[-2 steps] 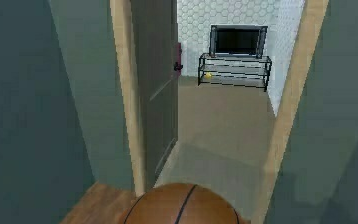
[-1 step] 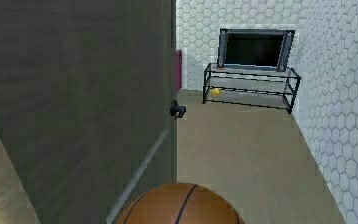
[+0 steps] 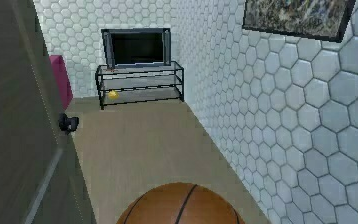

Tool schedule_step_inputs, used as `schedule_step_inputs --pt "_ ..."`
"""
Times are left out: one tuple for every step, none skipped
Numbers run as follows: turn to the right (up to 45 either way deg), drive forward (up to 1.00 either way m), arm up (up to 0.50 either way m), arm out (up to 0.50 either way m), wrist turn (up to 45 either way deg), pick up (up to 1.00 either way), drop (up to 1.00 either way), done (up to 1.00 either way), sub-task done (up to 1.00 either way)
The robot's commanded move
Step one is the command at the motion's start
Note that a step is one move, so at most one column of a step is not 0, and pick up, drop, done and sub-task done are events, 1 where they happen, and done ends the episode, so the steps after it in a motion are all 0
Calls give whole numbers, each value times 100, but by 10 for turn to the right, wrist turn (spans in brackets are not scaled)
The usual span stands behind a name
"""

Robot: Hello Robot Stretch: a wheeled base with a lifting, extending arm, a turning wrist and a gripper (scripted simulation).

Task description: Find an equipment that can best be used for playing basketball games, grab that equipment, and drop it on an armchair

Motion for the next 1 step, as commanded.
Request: schedule_step_inputs --pt "0 100 0 0 0 0 0 0 0"
